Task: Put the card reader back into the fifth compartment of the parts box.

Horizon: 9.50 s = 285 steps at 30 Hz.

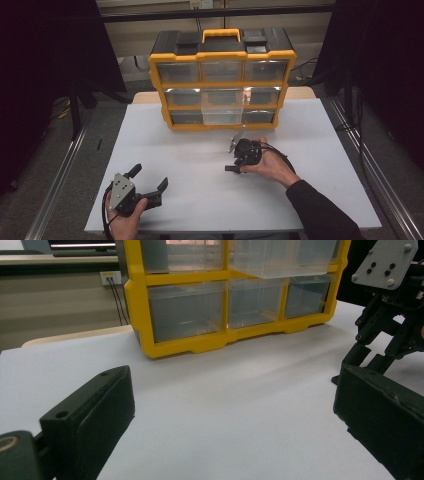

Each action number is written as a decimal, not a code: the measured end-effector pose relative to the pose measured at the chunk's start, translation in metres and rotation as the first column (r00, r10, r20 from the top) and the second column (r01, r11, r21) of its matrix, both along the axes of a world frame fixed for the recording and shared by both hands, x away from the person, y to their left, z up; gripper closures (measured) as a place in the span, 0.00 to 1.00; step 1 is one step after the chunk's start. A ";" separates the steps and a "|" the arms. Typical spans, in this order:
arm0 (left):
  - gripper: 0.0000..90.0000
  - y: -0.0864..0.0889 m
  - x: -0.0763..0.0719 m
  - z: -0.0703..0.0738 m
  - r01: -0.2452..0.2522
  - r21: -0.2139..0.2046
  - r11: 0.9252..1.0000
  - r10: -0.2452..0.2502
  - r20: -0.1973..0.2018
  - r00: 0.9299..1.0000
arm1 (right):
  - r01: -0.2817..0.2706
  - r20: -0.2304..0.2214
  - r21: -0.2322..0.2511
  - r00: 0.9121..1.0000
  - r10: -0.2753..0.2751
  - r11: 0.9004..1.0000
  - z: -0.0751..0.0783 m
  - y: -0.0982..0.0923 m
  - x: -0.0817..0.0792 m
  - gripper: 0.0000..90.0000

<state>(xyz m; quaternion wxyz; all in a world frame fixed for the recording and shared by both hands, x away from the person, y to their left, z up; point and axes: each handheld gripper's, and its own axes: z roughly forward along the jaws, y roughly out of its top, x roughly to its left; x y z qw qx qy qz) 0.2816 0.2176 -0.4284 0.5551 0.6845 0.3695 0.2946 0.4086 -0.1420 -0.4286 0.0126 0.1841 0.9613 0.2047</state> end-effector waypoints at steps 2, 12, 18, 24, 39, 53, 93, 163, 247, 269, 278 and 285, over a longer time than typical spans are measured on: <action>0.03 0.000 0.000 0.000 0.002 -0.003 1.000 -0.002 -0.003 1.000 | 0.002 -0.003 -0.001 1.000 -0.002 1.000 0.000 0.000 0.000 0.78; 0.03 -0.001 0.000 0.000 0.001 -0.002 1.000 -0.001 -0.001 1.000 | 0.005 0.004 0.002 1.000 -0.005 1.000 0.000 0.000 -0.001 0.82; 0.03 0.000 0.000 0.000 -0.001 0.001 1.000 0.001 0.002 1.000 | 0.015 0.008 0.011 1.000 -0.015 1.000 0.000 -0.001 -0.002 0.82; 0.03 0.000 0.000 -0.001 0.002 -0.002 1.000 -0.002 -0.001 1.000 | 0.028 0.005 0.047 1.000 -0.028 0.999 -0.001 -0.006 -0.002 0.82; 0.03 0.000 0.000 0.000 0.003 -0.003 1.000 -0.003 0.001 1.000 | 0.081 0.035 0.134 0.996 -0.087 0.988 0.007 -0.023 -0.009 0.82; 0.03 0.000 0.000 0.000 0.004 -0.006 1.000 -0.004 0.002 1.000 | 0.072 0.066 0.228 0.994 -0.089 0.971 0.015 -0.027 -0.015 0.82; 0.03 -0.001 0.000 0.000 0.006 -0.010 1.000 -0.006 0.002 1.000 | 0.019 0.131 0.398 0.988 -0.078 0.917 0.048 -0.026 -0.034 0.82; 0.03 -0.001 0.000 0.000 0.010 -0.001 1.000 -0.010 0.008 1.000 | -0.003 0.223 0.505 0.966 -0.128 0.863 0.120 -0.034 -0.038 0.82; 0.03 -0.002 0.000 0.000 0.025 0.000 1.000 -0.025 0.007 1.000 | 0.066 0.344 0.328 0.921 -0.184 0.943 0.214 -0.020 0.039 0.82; 0.03 -0.002 0.000 0.000 0.028 -0.003 1.000 -0.028 0.003 1.000 | 0.099 0.319 0.255 0.930 -0.181 0.962 0.204 -0.005 0.065 0.82; 0.03 -0.002 0.000 0.000 0.030 0.004 1.000 -0.030 0.005 1.000 | 0.112 0.297 0.229 0.938 -0.179 0.967 0.200 -0.002 0.073 0.82; 0.03 -0.002 0.000 -0.001 0.029 -0.005 1.000 -0.029 0.000 1.000 | 0.117 0.274 0.202 0.947 -0.171 0.972 0.198 0.000 0.083 0.82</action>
